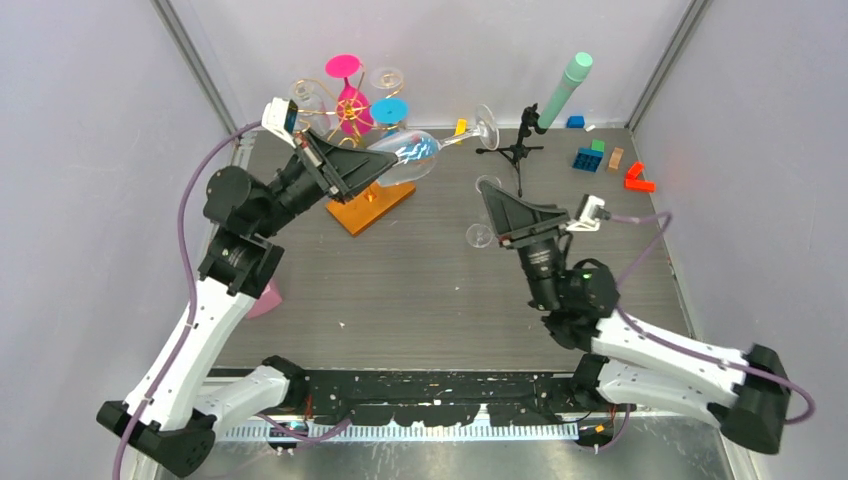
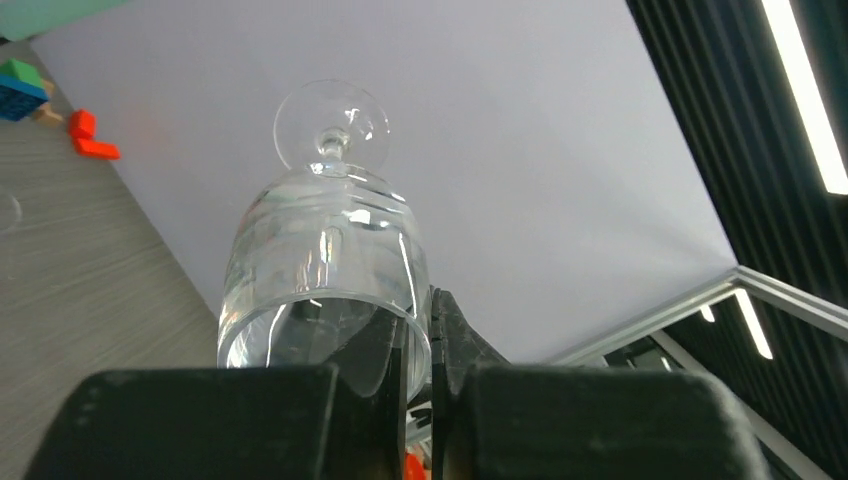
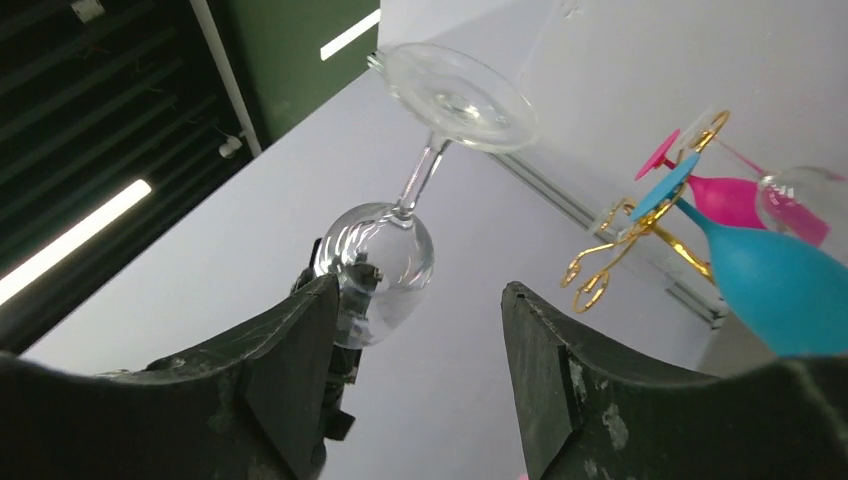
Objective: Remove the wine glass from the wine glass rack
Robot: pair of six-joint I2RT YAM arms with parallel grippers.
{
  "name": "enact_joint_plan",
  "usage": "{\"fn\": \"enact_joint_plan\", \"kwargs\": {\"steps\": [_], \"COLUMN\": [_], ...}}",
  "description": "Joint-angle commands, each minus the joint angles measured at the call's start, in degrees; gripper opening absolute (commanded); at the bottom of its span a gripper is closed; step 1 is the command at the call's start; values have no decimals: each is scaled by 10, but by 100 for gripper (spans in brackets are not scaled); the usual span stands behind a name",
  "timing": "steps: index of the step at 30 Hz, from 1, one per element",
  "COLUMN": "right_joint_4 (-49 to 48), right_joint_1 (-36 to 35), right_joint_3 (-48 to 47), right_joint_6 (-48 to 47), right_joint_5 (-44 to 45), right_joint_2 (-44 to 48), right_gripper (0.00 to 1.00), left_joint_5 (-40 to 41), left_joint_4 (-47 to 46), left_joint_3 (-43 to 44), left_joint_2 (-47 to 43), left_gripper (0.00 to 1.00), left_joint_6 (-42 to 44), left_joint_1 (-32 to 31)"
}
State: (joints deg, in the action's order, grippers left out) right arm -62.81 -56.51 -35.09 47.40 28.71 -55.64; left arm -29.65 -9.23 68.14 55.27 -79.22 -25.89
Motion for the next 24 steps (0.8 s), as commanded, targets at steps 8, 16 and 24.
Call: {"fn": "enact_joint_plan", "kwargs": {"steps": [8, 16, 24], "right_joint_4": [738, 1059, 1305], "right_joint_1": [-2, -2, -2], "right_joint_3": [-117, -239, -353], "right_joint_6": [-151, -93, -44], "right_joint_5": [98, 252, 223], "right_joint_2": [316, 367, 335], "right_gripper": [59, 58, 57], "left_joint_5": [49, 180, 322], "left_joint_4": [246, 430, 570], "left_joint_3": [187, 367, 549], "left_joint_2": [103, 282, 499], "left_gripper": [0, 0, 0], "left_joint_6": [268, 429, 498], "left_joint_1": [-103, -258, -323]}}
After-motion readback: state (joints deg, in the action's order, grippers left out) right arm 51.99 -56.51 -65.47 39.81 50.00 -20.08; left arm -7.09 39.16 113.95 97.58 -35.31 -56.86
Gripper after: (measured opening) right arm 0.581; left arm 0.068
